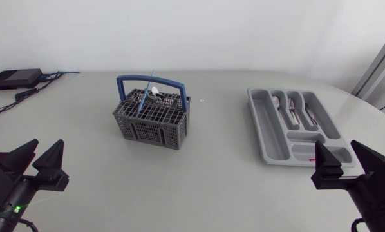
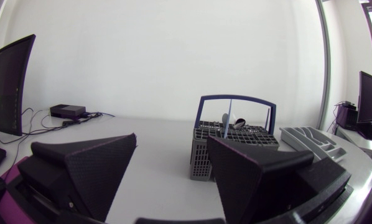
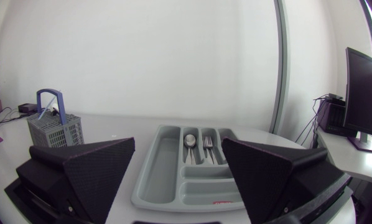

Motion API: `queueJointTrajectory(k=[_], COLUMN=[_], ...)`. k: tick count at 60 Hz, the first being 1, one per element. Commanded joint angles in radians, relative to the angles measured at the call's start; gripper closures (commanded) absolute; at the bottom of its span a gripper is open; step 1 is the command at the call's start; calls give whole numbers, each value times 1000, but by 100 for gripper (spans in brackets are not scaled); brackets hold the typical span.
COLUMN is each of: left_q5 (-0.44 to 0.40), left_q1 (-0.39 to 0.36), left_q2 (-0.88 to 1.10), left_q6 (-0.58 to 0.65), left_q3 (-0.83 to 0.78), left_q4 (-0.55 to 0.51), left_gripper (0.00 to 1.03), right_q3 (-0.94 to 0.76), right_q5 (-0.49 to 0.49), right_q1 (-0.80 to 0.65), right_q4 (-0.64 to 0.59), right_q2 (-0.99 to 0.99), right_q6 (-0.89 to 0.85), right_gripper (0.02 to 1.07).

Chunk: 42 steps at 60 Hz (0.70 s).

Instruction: Unload the cutlery basket into the drawer organizer.

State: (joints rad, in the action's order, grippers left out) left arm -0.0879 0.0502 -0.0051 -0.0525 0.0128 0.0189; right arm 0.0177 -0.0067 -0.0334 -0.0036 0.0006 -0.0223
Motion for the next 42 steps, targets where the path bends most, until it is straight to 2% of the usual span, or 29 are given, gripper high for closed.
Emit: queueJointTrajectory(k=[1, 25, 42], left_q5=[8, 8, 8], left_q1=[-1, 2, -4], left_q2=[-7, -10, 34], left_q6=[-21, -52, -52], left_q3=[-14, -11, 108], left_q4=[0, 24, 4], left_gripper=[4, 4, 5], right_q3=[-18, -19, 7], right_q5=[-1, -3, 2], right_q1=[10, 12, 82], right_q4=[-6, 2, 116], right_q2=[-5, -7, 21], right_q6=[10, 10, -4], right_gripper=[6, 6, 7])
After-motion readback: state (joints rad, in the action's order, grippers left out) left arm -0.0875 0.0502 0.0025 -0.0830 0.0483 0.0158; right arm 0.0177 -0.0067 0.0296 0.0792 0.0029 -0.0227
